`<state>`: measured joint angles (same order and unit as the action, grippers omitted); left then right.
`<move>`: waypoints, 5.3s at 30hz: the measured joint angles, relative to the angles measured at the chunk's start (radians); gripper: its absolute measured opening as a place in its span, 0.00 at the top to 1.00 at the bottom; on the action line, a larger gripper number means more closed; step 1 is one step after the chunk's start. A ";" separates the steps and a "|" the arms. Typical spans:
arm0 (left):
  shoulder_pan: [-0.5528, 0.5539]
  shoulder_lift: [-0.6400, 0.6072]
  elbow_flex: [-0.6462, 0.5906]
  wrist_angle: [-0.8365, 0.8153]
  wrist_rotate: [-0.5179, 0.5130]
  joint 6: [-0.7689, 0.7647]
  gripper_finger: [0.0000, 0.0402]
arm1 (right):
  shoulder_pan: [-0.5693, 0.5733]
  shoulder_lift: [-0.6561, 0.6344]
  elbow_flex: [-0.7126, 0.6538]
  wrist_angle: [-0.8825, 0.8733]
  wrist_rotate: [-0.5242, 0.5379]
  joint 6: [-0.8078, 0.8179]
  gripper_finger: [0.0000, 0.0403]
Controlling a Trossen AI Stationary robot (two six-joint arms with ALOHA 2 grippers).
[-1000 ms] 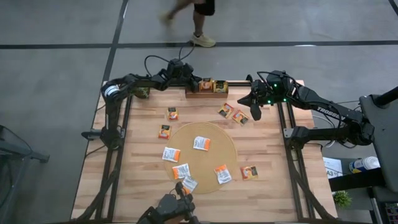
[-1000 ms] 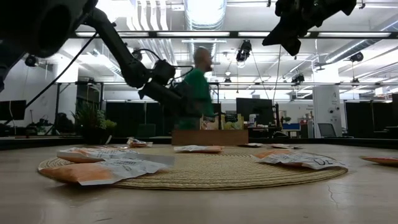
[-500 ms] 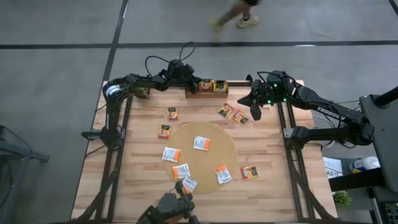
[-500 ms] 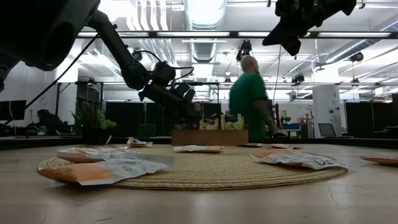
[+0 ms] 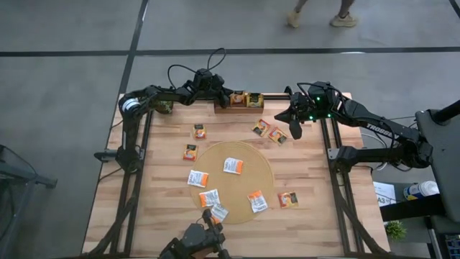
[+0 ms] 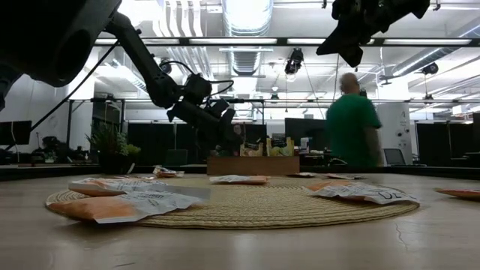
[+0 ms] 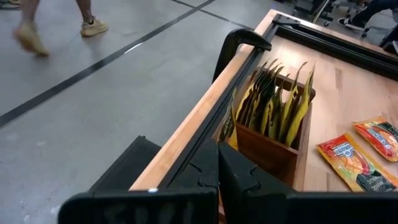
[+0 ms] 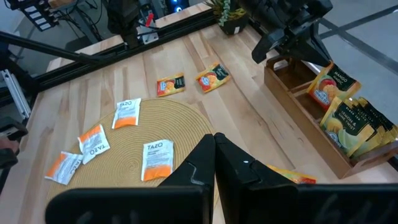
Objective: Pick & Place Tea
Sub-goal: Put the red tea bag into the middle section of the wooden organizer
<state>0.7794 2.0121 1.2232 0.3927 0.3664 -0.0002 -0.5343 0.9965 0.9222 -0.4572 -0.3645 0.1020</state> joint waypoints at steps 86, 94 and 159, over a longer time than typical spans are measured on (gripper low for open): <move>0.053 -0.595 -0.398 -0.770 -0.199 -0.186 0.70 | 0.000 0.094 0.000 0.015 -0.001 -0.075 0.98; 0.076 -0.592 -0.406 -0.789 -0.156 -0.185 0.70 | 0.000 0.145 0.000 0.017 -0.003 -0.049 0.98; 0.064 -0.365 -0.354 -0.839 0.083 -0.189 1.00 | 0.000 0.142 0.003 0.029 0.000 -0.006 0.98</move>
<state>0.8436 1.6470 0.8694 -0.4461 0.4495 -0.1891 -0.5346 1.1389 0.9257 -0.4286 -0.3645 0.0963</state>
